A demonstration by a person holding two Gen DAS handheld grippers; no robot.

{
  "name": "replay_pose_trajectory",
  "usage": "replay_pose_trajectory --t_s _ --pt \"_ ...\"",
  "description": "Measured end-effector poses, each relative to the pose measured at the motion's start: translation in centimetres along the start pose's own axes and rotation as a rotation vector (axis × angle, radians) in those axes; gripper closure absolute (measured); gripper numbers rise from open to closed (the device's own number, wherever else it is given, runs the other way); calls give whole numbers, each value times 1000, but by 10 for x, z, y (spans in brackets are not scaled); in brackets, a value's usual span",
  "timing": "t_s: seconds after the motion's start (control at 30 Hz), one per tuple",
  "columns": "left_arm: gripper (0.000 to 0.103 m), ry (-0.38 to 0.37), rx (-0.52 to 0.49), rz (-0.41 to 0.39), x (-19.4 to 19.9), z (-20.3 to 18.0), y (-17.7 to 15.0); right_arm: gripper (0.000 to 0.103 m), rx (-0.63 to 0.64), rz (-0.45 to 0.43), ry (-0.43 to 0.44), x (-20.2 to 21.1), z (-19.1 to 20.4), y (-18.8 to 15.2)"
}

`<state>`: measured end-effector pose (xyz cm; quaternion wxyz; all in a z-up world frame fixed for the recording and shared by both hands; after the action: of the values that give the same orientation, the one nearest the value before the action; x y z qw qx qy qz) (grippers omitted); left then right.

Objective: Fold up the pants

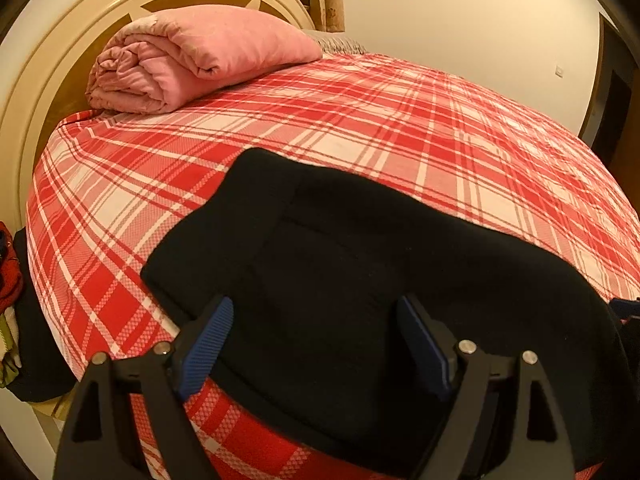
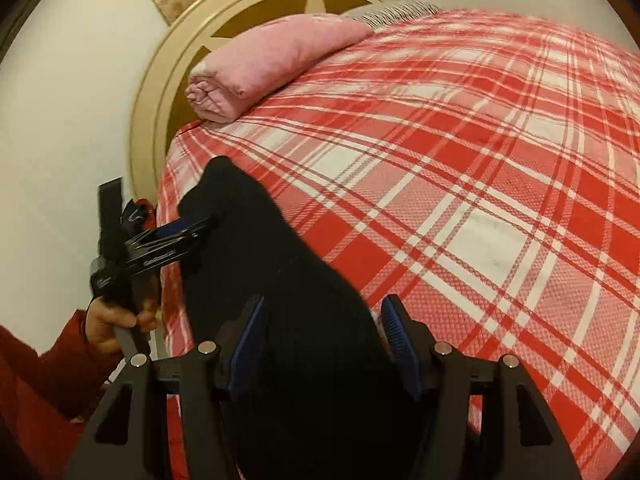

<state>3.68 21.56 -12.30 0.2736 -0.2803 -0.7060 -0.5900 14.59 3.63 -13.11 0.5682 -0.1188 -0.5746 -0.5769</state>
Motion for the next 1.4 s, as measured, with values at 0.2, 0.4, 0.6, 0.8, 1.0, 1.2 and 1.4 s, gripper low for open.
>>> replay_pose_trajectory --t_s 0.2,0.4,0.6,0.8,1.0,1.2,1.4 --pt "16 -3 2 6 0 0 0 42 -12 34 120 -3 19 2" --pt "16 -1 3 0 0 1 0 42 44 64 194 5 50 -19" --pt "16 -7 7 4 0 1 0 42 -35 47 145 -14 33 -15" --pt "16 -9 8 4 0 1 0 39 -65 129 327 -45 60 -5" --pt "15 -10 8 3 -1 1 -1 38 -42 67 286 -64 65 23" --pt "13 -18 -7 6 -2 2 -2 38 -66 -182 -13 -22 5 69" --pt "13 -21 -4 3 -3 3 -2 38 -220 -150 130 0 -32 69"
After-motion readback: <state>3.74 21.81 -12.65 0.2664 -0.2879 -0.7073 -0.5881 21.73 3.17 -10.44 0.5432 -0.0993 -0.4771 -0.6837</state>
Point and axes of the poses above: each gripper's, at about its wrist camera, not at the fingertips, and x roughly against the way its jaws point, z to its left, y to its top, the point moved 6 cm from there along -x, roughly the way its jaws point, and after that the axes turned 9 degrees about -y, right-handed, at the moved point
